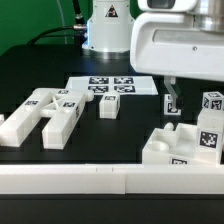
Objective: Assemble chair
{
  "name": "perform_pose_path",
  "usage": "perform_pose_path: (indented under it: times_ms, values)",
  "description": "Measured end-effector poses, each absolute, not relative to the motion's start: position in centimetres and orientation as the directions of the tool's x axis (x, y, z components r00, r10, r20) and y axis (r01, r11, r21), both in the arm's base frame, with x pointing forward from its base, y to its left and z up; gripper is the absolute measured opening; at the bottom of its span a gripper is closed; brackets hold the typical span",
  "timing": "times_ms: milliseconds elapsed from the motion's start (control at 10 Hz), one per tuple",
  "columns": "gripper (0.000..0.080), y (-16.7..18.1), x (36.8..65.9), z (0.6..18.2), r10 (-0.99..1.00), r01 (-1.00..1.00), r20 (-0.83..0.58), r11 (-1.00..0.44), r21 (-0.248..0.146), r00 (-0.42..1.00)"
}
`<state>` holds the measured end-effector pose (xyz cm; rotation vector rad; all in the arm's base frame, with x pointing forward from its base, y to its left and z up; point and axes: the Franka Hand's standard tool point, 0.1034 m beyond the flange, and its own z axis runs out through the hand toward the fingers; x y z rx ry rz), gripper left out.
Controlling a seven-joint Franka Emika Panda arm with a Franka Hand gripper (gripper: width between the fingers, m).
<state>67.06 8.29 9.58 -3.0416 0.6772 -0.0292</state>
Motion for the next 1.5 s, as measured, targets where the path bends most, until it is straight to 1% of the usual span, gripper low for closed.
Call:
perform_pose_path:
  times_ms: [100,200,400,900,1000,1100,1200,1300,1400,1500]
  values:
    - [0.0647,7.6,66.0,10.7,-0.376,-0.375,0.012,-0.927,-0.03,0.927]
    - [0.0649,6.0,64.4,12.1,-0.345,-0.345,0.004,-0.938,-0.027,0.938]
    - [0.0649,6.2,64.3,11.6,-0.356,-0.355,-0.001,-0.934,-0.024,0.935]
    - [0.0649,6.1,64.2,11.5,-0.348,-0.348,-0.001,-0.937,-0.024,0.937]
    - [0.0649,5.2,62.8,11.5,-0.296,-0.295,0.011,-0.955,-0.028,0.955]
    - [0.0649,3.5,60.2,11.3,-0.282,-0.282,0.009,-0.959,-0.024,0.959]
    - [0.0649,1.5,58.3,10.6,-0.247,-0.247,0.019,-0.969,-0.026,0.969]
    - [0.0649,-0.8,57.1,9.5,-0.222,-0.221,0.024,-0.975,-0.014,0.975]
    - [0.0649,-2.2,56.8,8.9,-0.225,-0.224,0.025,-0.974,-0.006,0.974]
    - [0.0649,-1.5,57.1,9.1,-0.222,-0.222,0.027,-0.975,-0.009,0.975]
